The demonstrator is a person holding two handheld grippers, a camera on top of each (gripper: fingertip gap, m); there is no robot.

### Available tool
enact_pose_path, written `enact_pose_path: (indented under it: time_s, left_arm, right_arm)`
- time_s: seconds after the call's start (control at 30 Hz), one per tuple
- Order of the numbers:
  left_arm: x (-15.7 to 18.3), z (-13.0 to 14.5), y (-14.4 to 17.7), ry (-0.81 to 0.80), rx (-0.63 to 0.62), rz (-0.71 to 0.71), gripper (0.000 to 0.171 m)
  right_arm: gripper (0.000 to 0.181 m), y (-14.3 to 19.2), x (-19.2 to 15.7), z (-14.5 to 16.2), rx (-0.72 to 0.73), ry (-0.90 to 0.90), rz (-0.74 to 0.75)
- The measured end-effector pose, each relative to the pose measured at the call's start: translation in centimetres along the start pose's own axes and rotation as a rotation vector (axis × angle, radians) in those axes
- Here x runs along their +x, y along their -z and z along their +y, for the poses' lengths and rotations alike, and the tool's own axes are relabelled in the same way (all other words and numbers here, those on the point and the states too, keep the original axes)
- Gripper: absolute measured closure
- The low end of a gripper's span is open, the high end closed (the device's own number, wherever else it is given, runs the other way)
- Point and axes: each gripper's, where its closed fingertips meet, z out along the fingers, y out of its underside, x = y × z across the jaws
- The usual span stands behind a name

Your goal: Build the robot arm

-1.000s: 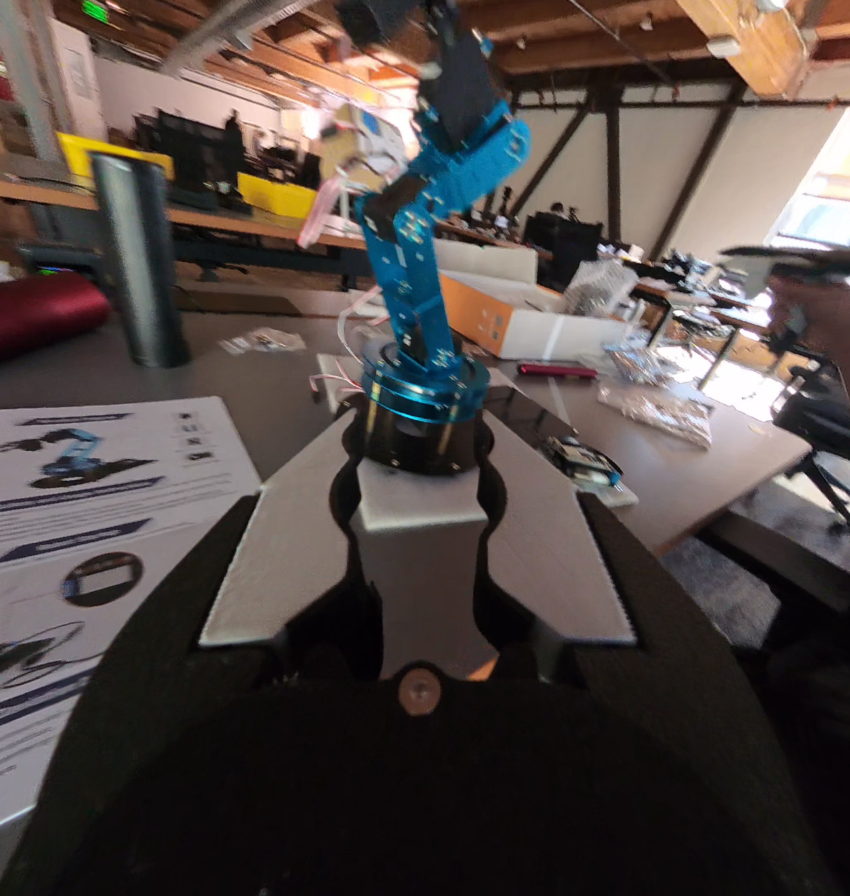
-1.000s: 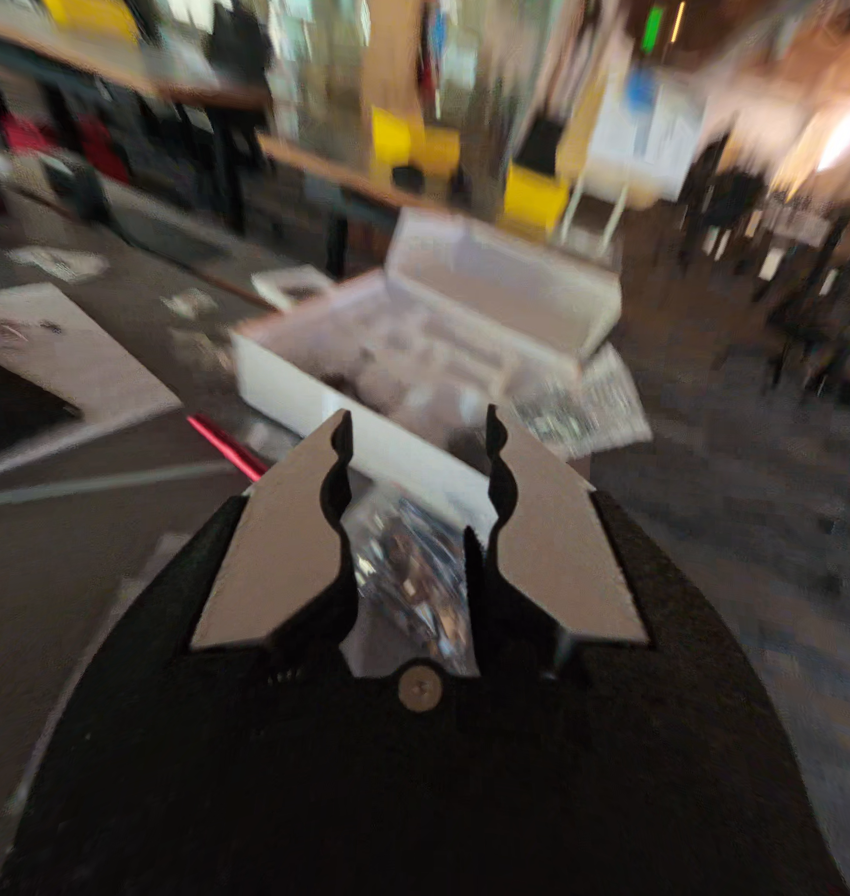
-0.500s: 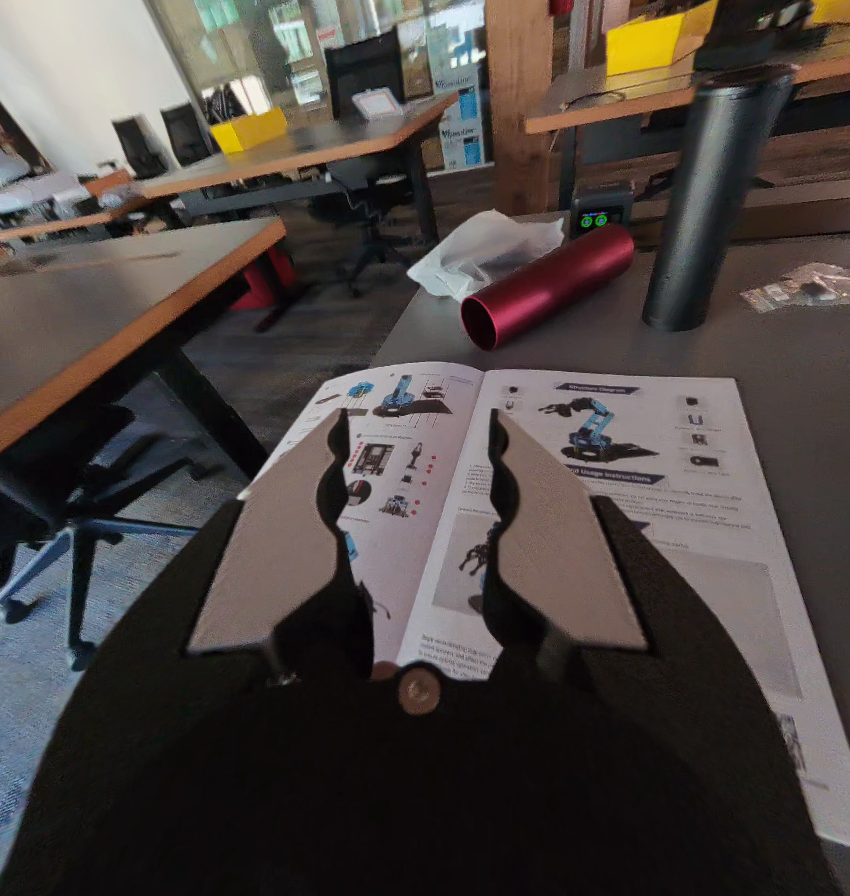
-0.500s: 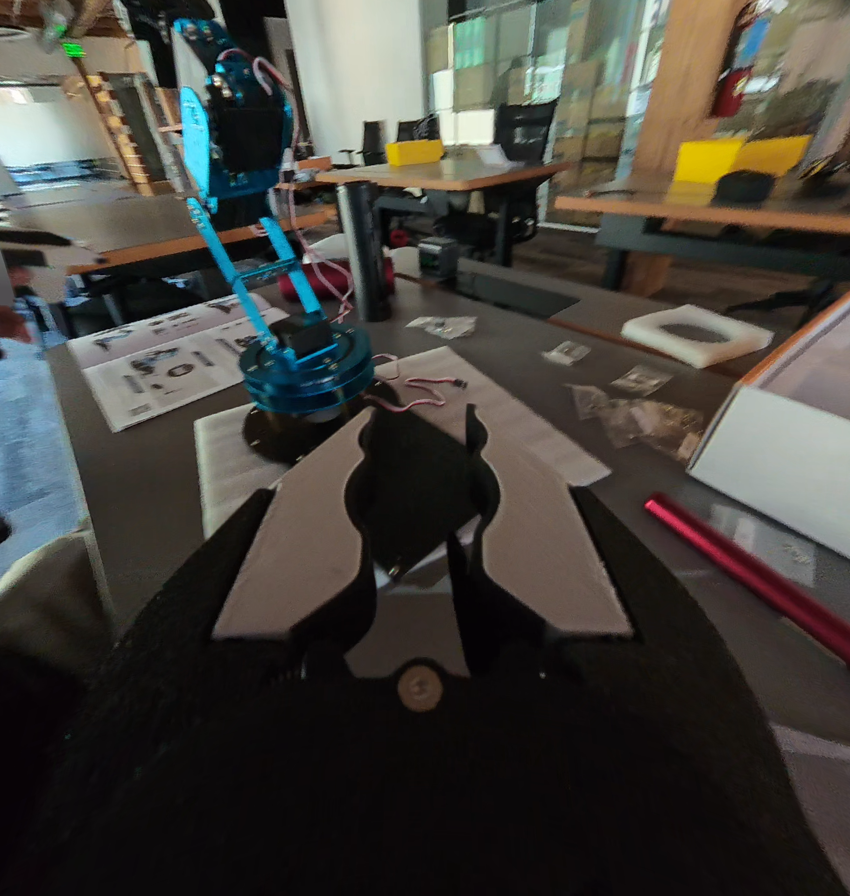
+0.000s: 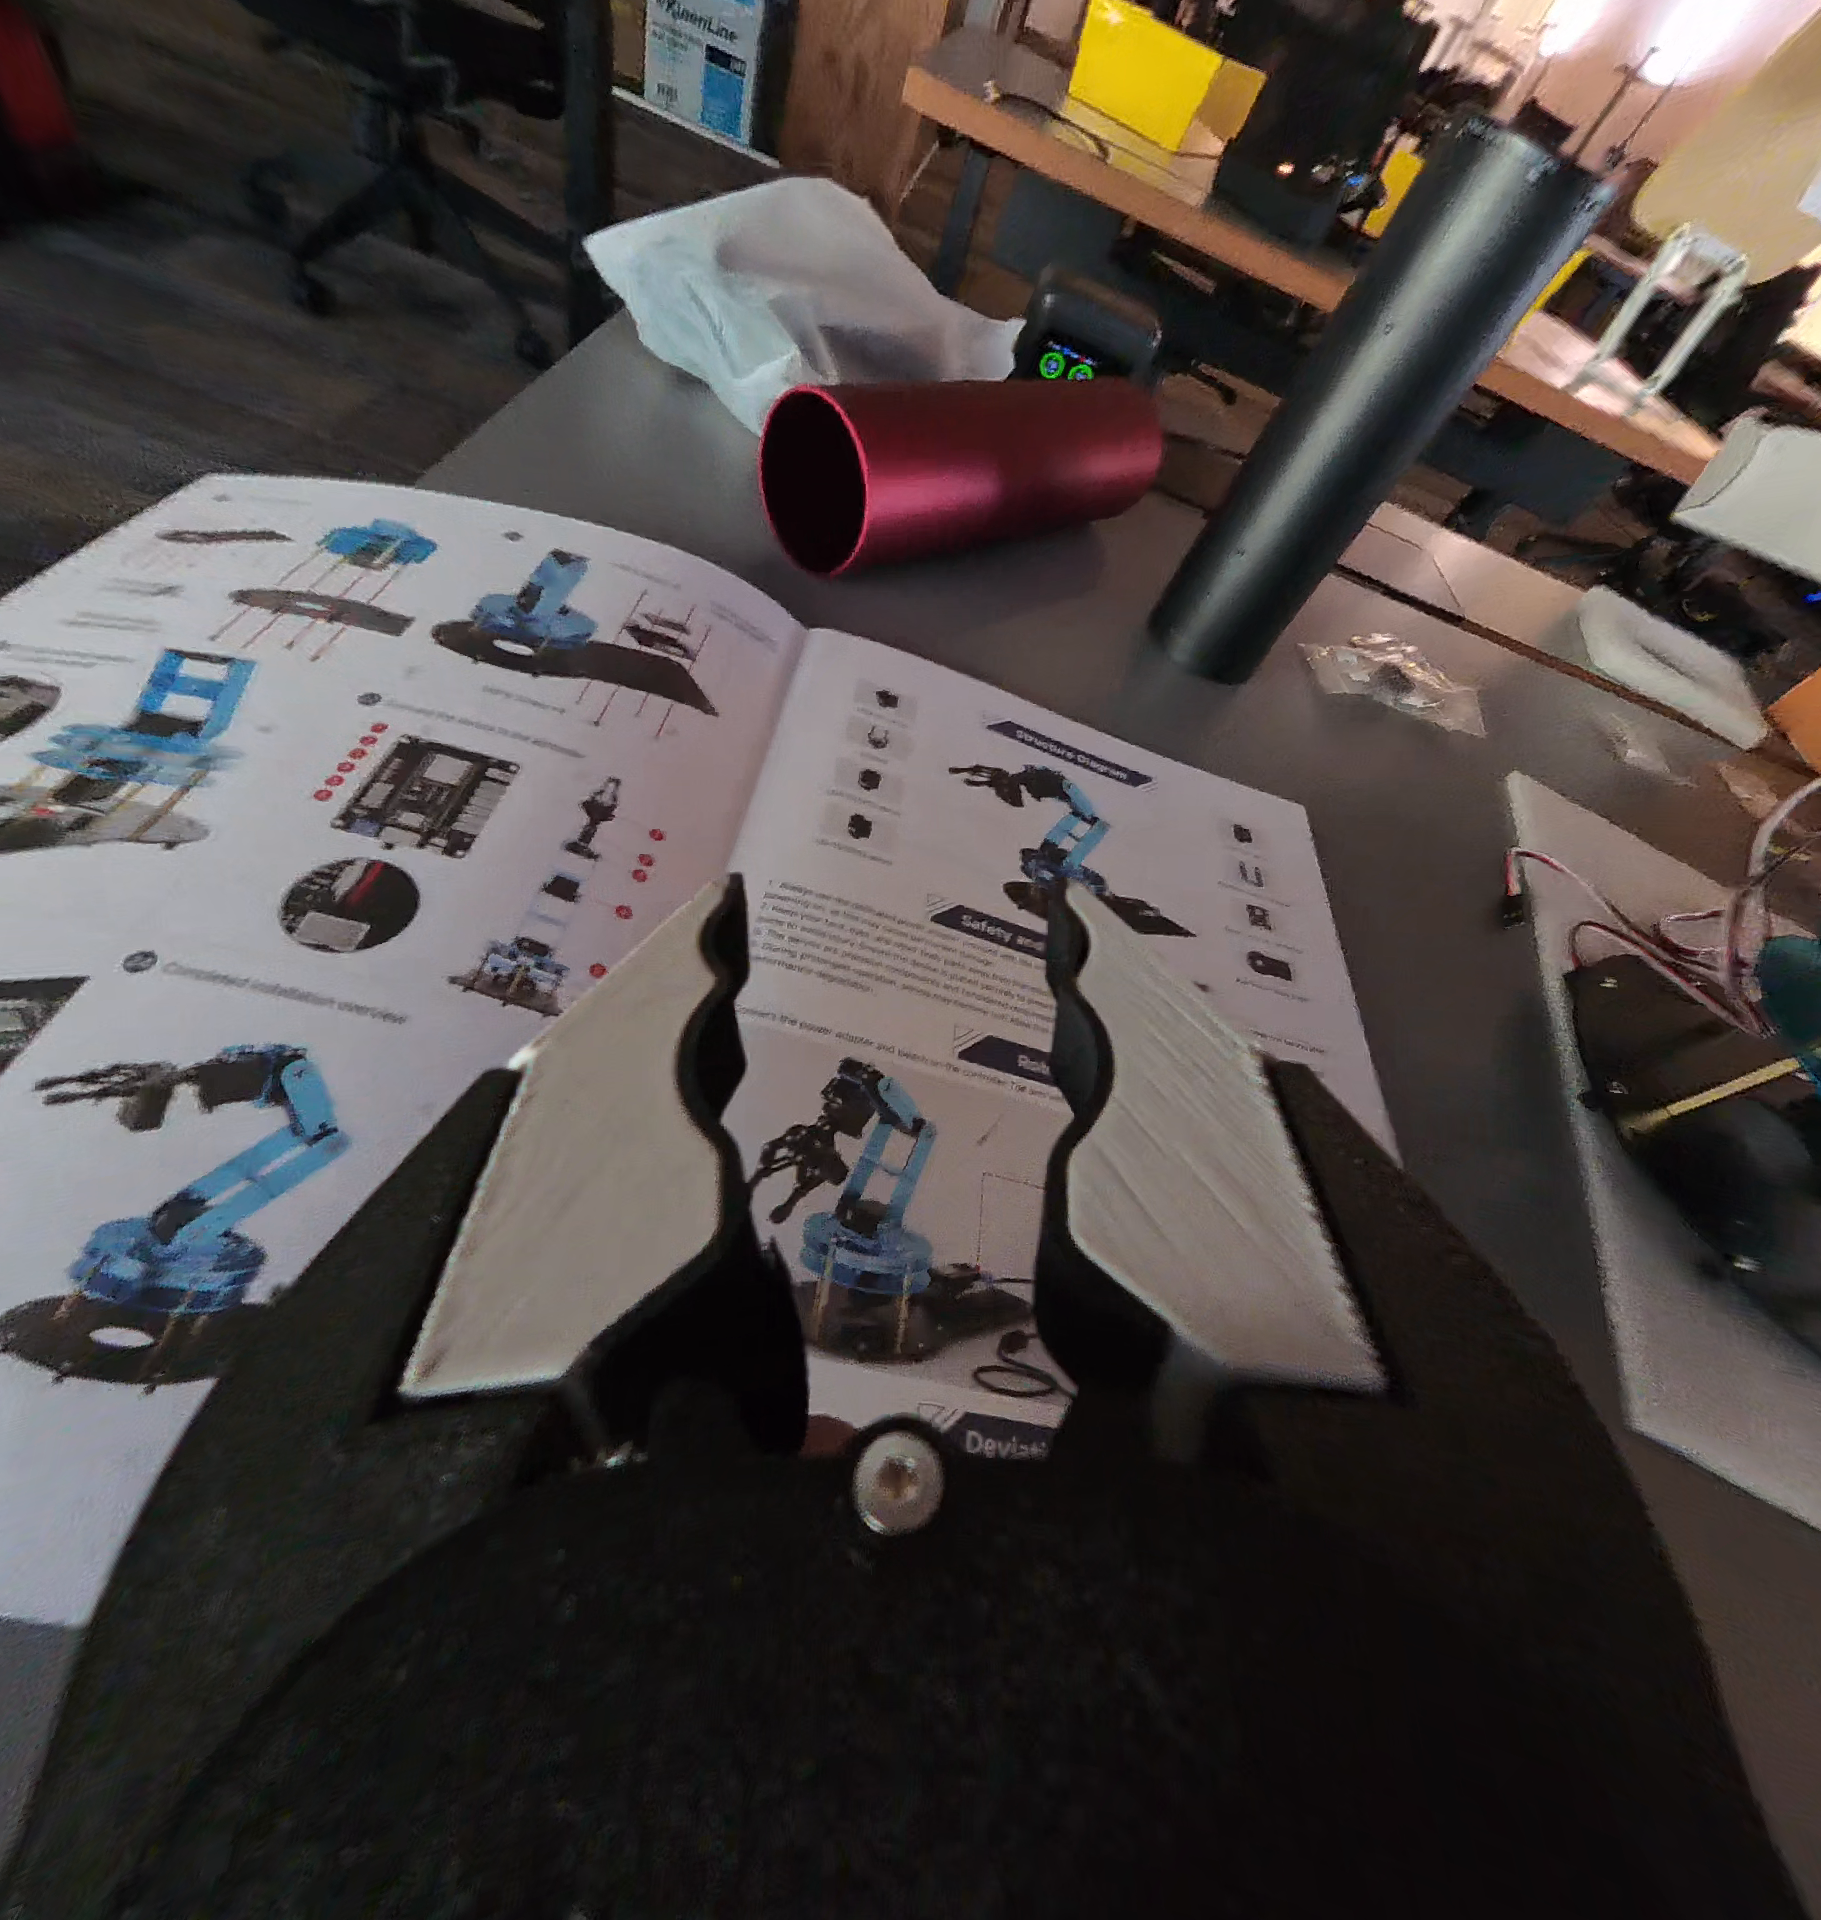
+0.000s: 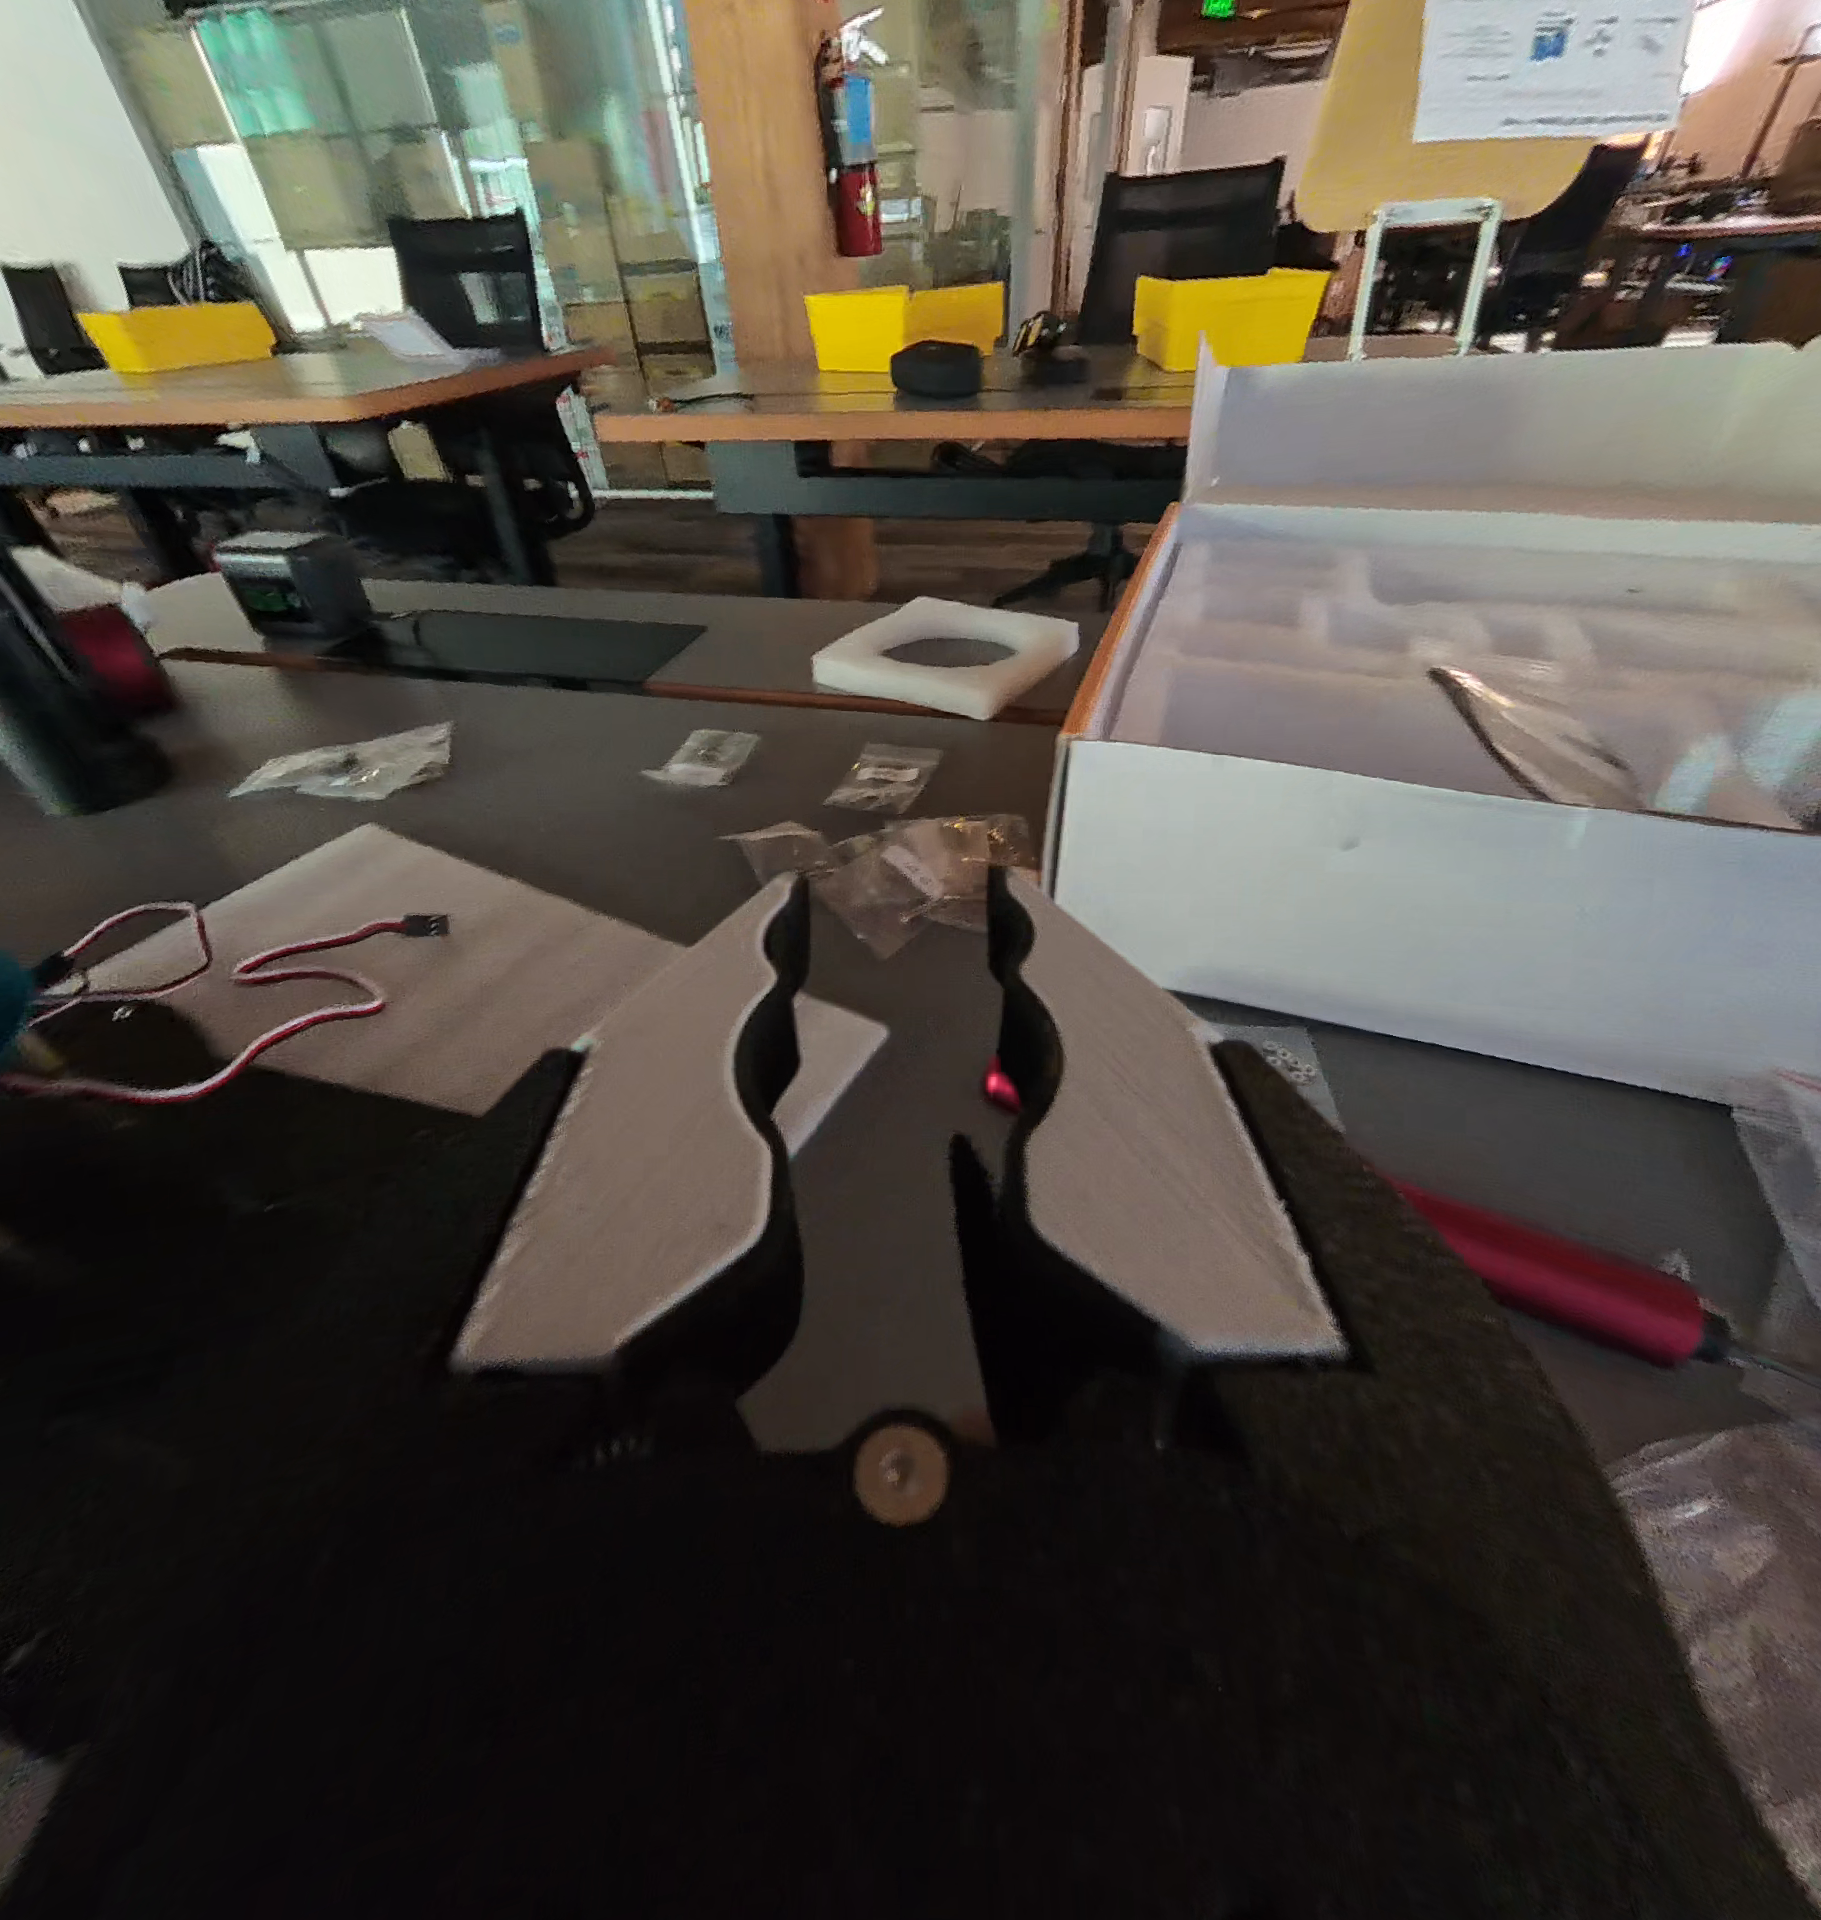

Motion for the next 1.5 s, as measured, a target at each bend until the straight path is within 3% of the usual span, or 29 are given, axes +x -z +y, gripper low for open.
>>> enact_pose_path:
  time_s: [0.13,0.3,0.63,1.1,1.33,1.43,1.5]
  left_arm:
    - [-1.2,0.5,-0.5,-0.105,-0.035,-0.126,0.114]
    - [-2.7,2.4,-1.7,-0.063,-0.174,-0.182,0.115]
    - [-2.7,2.4,-1.7,-0.196,-0.176,-0.273,0.117]
    - [-1.5,2.1,-1.6,-0.297,-0.149,-0.260,0.119]
    - [-1.3,2.2,-1.6,-0.207,-0.151,-0.185,0.118]
    - [-1.2,2.2,-1.5,-0.162,-0.152,-0.154,0.118]
    - [-1.2,2.3,-1.5,-0.154,-0.153,-0.150,0.118]
  right_arm:
    - [0.149,-0.8,0.7,1.1,-0.016,-0.099,-0.037]
    - [0.159,-0.7,0.9,0.4,0.027,-0.065,-0.026]
    - [0.159,-1.3,-0.2,1.0,-0.010,-0.048,-0.057]
    - [0.159,0.0,-3.8,0.5,0.035,0.008,-0.137]
    - [0.160,1.3,-5.2,0.3,0.064,0.055,-0.188]
    - [0.160,2.9,-7.8,0.4,0.058,0.110,-0.308]
    - [0.147,6.6,-12.8,3.5,-0.180,0.190,-0.602]
